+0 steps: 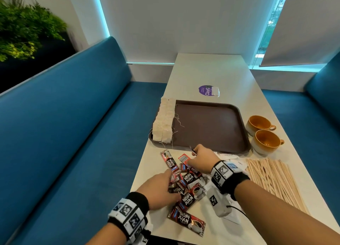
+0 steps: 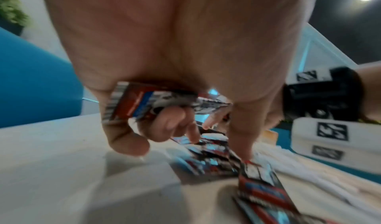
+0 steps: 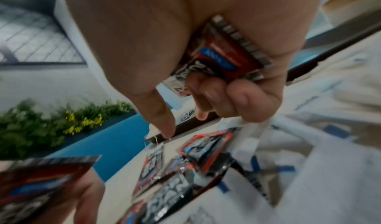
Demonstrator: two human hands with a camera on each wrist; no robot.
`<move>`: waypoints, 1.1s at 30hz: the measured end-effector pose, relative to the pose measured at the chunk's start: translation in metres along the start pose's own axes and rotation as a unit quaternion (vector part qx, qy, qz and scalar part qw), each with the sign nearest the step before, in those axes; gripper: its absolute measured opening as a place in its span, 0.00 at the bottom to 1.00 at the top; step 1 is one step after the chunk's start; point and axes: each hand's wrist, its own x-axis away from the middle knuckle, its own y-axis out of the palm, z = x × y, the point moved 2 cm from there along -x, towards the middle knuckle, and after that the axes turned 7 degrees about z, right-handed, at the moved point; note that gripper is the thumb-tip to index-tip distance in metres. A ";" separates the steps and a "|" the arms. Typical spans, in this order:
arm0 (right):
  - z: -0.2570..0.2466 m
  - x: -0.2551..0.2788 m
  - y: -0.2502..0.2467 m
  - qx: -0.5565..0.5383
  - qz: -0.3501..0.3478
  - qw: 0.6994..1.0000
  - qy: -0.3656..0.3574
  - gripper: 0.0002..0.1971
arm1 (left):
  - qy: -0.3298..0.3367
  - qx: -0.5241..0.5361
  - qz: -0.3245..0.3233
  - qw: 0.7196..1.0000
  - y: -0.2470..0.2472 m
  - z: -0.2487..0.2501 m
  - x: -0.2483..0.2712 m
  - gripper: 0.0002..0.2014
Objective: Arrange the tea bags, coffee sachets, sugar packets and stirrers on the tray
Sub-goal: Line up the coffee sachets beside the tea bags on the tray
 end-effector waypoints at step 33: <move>0.001 0.081 0.031 0.035 -0.103 0.974 -0.199 0.14 | -0.038 0.029 0.076 0.996 -0.047 -0.019 -0.036 0.14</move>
